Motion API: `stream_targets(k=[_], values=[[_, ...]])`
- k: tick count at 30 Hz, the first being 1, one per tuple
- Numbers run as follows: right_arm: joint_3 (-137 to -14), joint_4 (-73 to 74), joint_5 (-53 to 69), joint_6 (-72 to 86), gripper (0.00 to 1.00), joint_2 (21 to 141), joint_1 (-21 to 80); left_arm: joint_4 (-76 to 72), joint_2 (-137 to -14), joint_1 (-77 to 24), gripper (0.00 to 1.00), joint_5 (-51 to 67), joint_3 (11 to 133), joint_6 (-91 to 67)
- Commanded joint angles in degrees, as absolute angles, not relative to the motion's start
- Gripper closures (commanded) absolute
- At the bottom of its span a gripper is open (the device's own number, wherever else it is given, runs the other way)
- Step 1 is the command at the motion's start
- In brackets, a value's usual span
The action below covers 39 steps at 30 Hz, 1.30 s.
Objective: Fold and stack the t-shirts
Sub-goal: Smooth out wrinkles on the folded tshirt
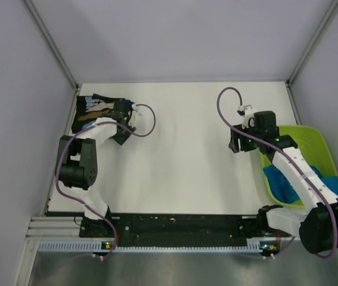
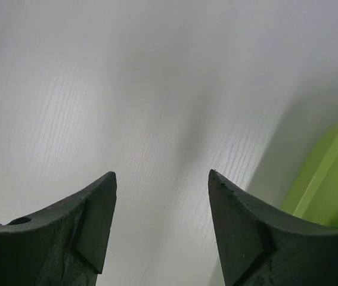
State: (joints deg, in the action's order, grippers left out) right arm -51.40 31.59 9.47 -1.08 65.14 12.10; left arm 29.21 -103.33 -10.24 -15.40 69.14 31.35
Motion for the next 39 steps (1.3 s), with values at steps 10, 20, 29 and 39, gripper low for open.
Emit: stream_targets(k=[10,20,29,39], values=[[-53.1,30.2,13.1,-0.4,0.35,64.1,11.7,28.1,-78.5,-10.8,0.29,6.4,61.2,30.8],[-52.6,29.6,11.9,0.4,0.36,63.6,11.7,34.4,-113.0,-10.8,0.48,-18.2,108.8,23.7],[-51.1,29.5,10.0,-1.4,0.36,62.0,11.6,36.7,-134.6,-10.5,0.54,-27.1,132.6,27.8],[-51.0,29.6,9.8,-1.4,0.36,62.1,11.6,39.4,-139.0,-9.1,0.58,-23.2,131.6,26.1]])
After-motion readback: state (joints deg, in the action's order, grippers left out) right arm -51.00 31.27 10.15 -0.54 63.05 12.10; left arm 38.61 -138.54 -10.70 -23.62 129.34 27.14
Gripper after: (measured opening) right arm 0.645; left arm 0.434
